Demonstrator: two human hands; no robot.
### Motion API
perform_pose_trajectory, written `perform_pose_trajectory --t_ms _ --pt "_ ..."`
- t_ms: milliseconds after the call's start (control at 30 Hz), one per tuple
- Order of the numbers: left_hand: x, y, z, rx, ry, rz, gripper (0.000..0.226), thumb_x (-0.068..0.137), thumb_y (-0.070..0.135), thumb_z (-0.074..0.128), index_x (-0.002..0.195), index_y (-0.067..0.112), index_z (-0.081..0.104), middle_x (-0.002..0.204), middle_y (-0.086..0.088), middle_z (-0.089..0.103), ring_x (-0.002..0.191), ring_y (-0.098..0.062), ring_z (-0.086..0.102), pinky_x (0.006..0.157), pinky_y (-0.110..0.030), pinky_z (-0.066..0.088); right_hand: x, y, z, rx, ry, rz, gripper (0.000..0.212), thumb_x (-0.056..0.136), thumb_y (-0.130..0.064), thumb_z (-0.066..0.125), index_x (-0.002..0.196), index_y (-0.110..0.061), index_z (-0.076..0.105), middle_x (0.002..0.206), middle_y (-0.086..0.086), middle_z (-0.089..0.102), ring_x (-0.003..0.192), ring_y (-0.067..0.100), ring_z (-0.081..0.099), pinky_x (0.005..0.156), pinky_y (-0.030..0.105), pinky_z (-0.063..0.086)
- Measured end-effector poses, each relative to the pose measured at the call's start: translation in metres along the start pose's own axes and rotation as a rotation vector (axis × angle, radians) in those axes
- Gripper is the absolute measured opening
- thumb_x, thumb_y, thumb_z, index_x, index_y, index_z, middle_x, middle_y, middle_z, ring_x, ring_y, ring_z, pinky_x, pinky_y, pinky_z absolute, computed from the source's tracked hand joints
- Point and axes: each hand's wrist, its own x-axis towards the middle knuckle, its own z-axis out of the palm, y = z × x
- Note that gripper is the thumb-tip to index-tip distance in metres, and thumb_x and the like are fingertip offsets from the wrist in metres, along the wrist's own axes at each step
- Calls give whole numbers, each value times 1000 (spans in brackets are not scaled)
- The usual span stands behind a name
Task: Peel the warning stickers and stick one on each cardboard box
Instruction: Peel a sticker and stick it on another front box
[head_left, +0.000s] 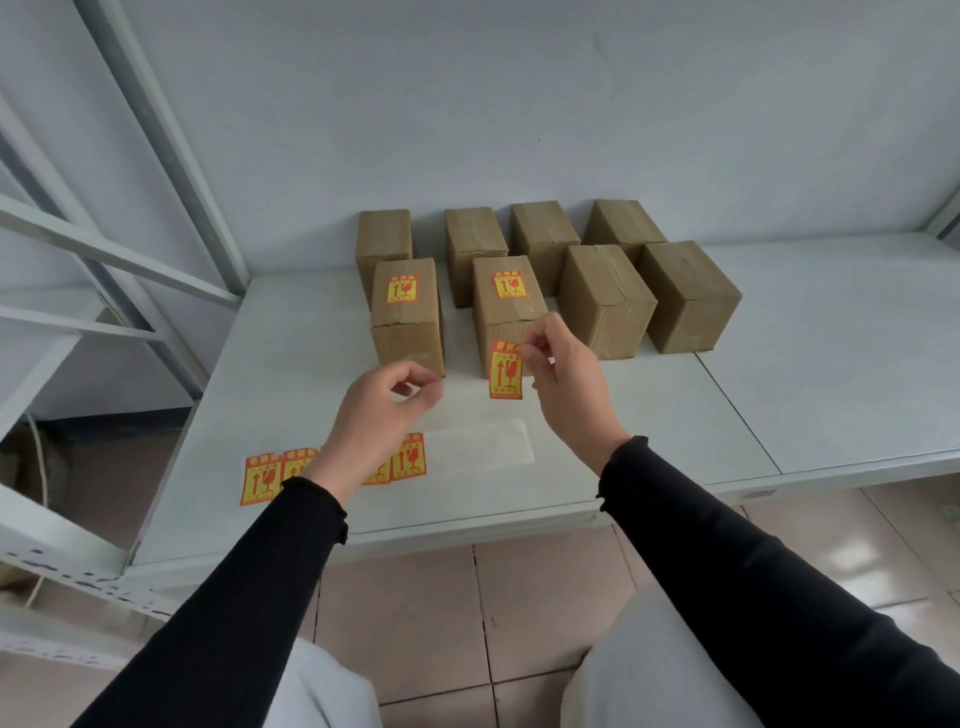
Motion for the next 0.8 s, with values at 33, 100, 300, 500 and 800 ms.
perform_pose_trajectory --t_ms 33,100,300,500,800 --pt "0 16 4 -100 -14 15 12 92 40 66 95 30 72 94 14 70 91 -6 63 81 -28 49 4 0 -7 -16 4 -15 9 103 -15 47 94 -12 49 94 -1 66 81 10 63 63 31 56" --pt "2 47 14 -209 -68 31 19 91 44 67 89 26 72 81 11 68 78 -4 62 70 -19 48 13 1 -23 -49 15 -41 10 103 -14 47 94 -11 50 88 -5 63 74 4 59 57 18 45" --pt "25 101 53 -175 -48 101 16 88 35 73 87 19 74 81 4 71 67 1 60 57 -11 43 32 5 -70 -55 92 -101 12 98 -6 48 89 -14 48 74 -9 54 63 9 47 57 29 39" --pt "50 135 76 -234 -64 85 12 93 29 69 89 19 73 83 6 69 78 -7 63 62 -15 48 55 25 -104 -2 113 -54 9 97 -8 47 90 -12 50 76 -4 57 70 18 55 64 40 49" --pt "129 181 108 -294 -142 -51 9 99 16 59 91 12 62 77 -2 60 68 -16 56 67 -29 49 145 60 -128 58 90 111 19 98 -9 48 83 -22 51 82 0 60 72 17 56 62 32 47"
